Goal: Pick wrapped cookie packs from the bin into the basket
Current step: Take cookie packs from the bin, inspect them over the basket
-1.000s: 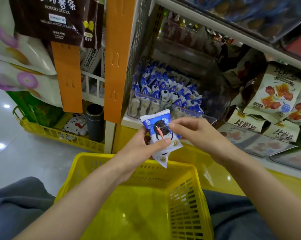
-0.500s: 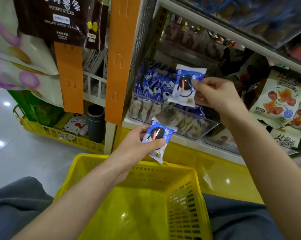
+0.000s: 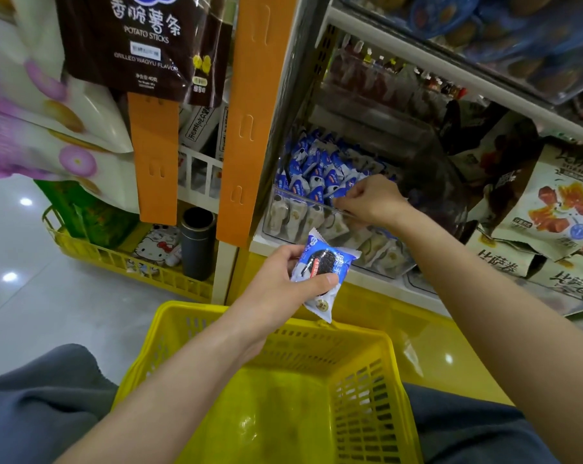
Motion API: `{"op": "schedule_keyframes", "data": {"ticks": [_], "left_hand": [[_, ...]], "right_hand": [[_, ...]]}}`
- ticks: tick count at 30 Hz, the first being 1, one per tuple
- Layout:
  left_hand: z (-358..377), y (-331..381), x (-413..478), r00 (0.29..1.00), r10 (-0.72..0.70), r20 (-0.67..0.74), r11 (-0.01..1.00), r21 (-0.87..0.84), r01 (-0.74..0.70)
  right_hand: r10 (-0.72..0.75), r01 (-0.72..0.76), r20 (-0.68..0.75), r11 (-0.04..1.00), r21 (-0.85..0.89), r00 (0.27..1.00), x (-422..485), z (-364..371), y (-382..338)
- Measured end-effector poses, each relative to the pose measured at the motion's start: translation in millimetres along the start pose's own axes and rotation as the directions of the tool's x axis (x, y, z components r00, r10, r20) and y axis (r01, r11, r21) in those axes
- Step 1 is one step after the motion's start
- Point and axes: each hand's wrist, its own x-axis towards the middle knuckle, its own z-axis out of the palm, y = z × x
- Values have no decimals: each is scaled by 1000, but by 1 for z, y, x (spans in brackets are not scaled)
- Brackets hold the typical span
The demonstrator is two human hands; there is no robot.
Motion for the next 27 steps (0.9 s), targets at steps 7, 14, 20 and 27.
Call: {"op": "schedule_keyframes", "data": {"ticks": [7,14,20,27], "left_hand": [[-1,0,1,1000,11,-20,1000,-15,-11],[0,-4,3,995,-29,-97,997,-71,22],[3,-10,5,993,-44,-105,998,-59,38],[11,-24,2,1000,-18,-3,992,122,18]], "right_hand": [[29,-80,218,970,231,976,5,-2,4],[-236,256,-250,966,47,939,-23,1,0],[-431,480,-264,862,161,863,-103,33,30],[-200,161,-7,765,624,980,-115,56,55]]}}
